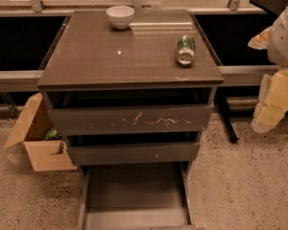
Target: Place green can into bottom drawer
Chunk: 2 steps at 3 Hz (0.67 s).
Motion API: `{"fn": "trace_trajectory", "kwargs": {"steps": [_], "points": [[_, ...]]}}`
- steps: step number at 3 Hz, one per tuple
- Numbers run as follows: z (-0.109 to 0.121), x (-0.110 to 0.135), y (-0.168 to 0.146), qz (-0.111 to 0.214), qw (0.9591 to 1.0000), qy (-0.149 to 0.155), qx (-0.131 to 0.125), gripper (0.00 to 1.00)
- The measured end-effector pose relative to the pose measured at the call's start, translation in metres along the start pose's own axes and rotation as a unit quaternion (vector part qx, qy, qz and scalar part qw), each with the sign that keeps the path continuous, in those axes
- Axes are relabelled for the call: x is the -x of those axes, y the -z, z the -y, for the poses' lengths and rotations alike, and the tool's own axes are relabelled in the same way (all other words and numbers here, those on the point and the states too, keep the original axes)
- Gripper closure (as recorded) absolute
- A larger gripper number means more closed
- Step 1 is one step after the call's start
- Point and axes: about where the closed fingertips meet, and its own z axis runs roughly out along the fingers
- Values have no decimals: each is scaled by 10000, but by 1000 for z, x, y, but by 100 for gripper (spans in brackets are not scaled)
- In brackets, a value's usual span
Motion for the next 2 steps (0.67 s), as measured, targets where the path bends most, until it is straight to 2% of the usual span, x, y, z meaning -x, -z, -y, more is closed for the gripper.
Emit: {"fn": "trace_trajectory", "kwargs": {"steps": [2], "points": [[9, 1, -2, 173, 9997, -148, -57, 0]]}}
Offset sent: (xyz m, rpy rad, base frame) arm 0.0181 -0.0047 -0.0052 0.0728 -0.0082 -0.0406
